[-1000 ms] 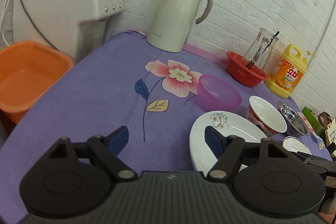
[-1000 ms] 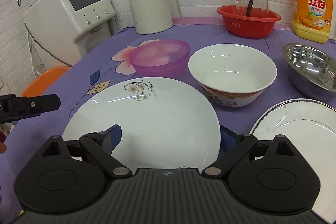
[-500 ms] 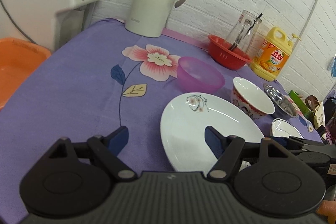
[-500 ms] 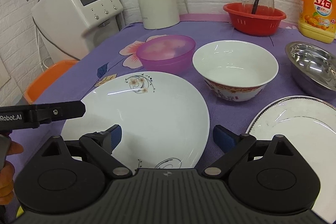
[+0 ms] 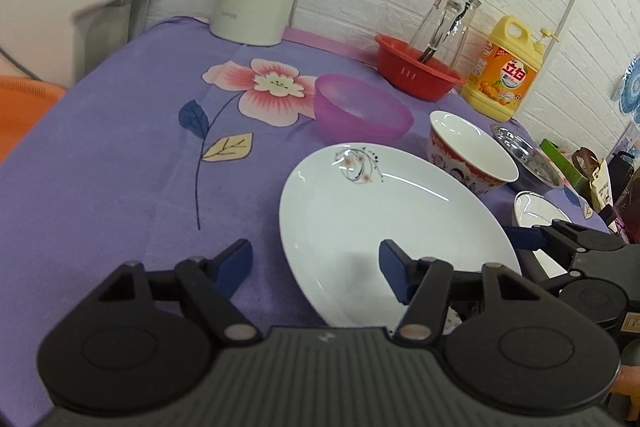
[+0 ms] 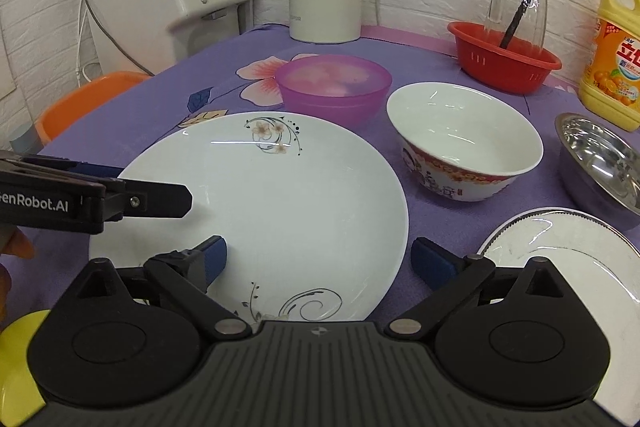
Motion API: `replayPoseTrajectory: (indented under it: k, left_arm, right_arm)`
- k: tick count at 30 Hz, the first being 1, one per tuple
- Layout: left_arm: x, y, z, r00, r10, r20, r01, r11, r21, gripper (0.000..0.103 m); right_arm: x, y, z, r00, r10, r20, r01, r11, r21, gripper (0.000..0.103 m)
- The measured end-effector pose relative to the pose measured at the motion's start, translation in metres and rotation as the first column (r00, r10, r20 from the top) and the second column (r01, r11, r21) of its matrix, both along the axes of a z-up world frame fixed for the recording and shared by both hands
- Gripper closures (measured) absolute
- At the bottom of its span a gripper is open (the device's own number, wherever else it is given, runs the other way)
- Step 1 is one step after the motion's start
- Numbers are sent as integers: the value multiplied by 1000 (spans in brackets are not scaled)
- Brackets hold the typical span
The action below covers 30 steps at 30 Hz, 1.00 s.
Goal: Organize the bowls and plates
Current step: 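Grasp the rim of the white flower-print plate with the right tool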
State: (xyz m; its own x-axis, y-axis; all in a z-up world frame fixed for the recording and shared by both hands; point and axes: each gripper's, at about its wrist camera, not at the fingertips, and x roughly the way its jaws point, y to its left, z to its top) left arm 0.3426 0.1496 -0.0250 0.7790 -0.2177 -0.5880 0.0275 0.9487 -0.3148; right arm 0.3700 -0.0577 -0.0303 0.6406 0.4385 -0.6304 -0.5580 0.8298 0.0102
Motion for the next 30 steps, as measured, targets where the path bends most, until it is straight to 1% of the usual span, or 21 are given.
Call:
replayPoseTrajectory:
  k: [3,6,9,11,13,16,19,21,23,24,25,27,30]
  left_arm:
    - [2,2,1,1000,-20,-9,20,1000,0,42]
    - [6,6,0,1000,-23,-9,23,1000,-20,42]
    - [11,7,0,1000,-12,-11,11,999,-30,42]
    - [12,4,1,1000,-7,-14,7,1000,-18,41]
    - [13,2,2,1000,-4,-21,4,1000,-17,36]
    - [15,0,1,1000,9,-24,-9,1000,-6,37]
    - [14,-4,1,1000,-1,-23,2,999,33,39]
    - [13,-6,1,1000,-3,-22,4,999,46,40]
    - [13,-9,1,1000,-15,-19,17,998,65,43]
    - [14,-10,1,1000,-23,-18,24,997,72,50]
    - [14,-12,1,999,-30,-19,32,996,78,55]
    - [15,-13,1,999,-49,-17,50,996,79,63]
    - [15,-14,2,999,-39,-23,41,996,82,67]
  right_arm:
    - [1,-1,0,1000,13,-1,-13,1000,0,0]
    - [1,-1,0,1000,15,2,-15,1000,1,0]
    - [-3,-2,-3,999,32,35,-33,999,11,0]
    - [-4,-3,-4,998,37,46,-37,999,14,0]
    - [-4,-3,-4,998,37,46,-38,999,14,0]
    - [-4,-3,-4,998,38,47,-39,999,14,0]
    - [-4,-3,-3,998,42,43,-43,999,11,0]
    - [-4,-2,-2,998,47,28,-47,999,6,0]
    - [-4,-1,0,999,45,6,-45,999,-1,0]
    - [-4,0,0,999,54,2,-54,999,-2,0]
    - [-4,1,0,998,70,-1,-70,998,5,0]
    - [-2,-2,-2,996,82,-28,-81,995,51,0]
    - [-3,-3,-2,998,67,-21,-66,996,54,0]
